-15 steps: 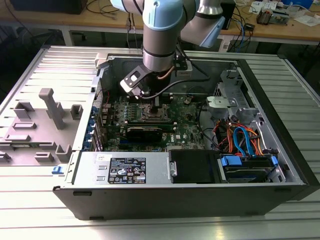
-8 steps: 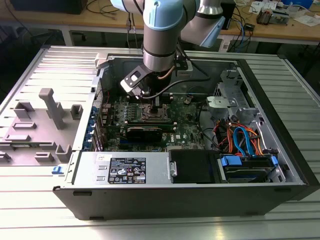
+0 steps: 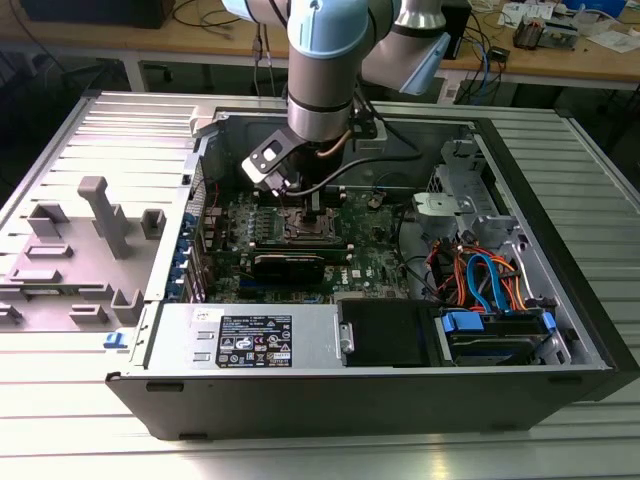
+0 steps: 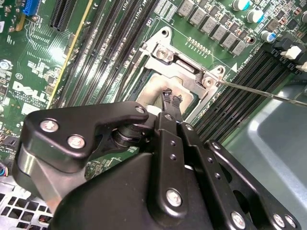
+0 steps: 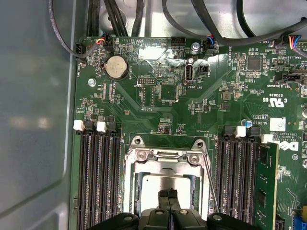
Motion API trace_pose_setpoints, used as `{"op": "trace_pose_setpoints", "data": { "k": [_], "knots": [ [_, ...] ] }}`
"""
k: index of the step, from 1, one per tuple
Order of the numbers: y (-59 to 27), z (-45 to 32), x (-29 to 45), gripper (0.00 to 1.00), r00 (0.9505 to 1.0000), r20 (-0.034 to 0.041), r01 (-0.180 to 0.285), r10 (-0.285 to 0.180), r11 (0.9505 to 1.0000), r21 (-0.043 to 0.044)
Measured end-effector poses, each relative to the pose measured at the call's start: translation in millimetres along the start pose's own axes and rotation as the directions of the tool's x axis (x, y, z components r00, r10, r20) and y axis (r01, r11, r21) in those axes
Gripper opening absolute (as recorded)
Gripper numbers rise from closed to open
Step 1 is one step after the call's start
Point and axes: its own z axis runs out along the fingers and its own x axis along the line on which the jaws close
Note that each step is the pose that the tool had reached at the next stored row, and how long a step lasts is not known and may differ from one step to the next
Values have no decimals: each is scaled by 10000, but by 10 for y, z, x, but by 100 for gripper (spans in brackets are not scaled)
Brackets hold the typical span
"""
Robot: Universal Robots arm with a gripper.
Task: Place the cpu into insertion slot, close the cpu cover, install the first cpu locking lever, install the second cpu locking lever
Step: 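Install the first cpu locking lever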
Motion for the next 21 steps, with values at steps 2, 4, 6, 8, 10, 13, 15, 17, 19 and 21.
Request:
{"op": "trace_pose_setpoints", "data": {
  "k": [2, 4, 6, 8, 10, 13, 15, 17, 19, 21],
  "knots": [
    [4, -3, 0, 11, 10000, 9, -1, 1, 10000, 1],
    [6, -5, 0, 11, 10000, 14, 0, 0, 10000, 0],
    [8, -15, 1, 11, 10000, 34, 0, 0, 10000, 2],
    [11, -25, 1, 11, 10000, 39, 0, 0, 10000, 2],
    [11, -31, 2, 11, 10000, 38, -1, 1, 10000, 1],
    [17, -42, 2, 11, 10000, 44, 1, -1, 10000, 2],
    [18, -59, 2, 11, 10000, 47, -2, 2, 10000, 3],
    [19, -75, 4, 11, 10000, 47, -1, 1, 10000, 2],
    [19, -93, 4, 11, 10000, 46, -1, 1, 10000, 2],
    [19, -122, 6, 11, 10000, 46, -2, 2, 10000, 2]
  ]
}}
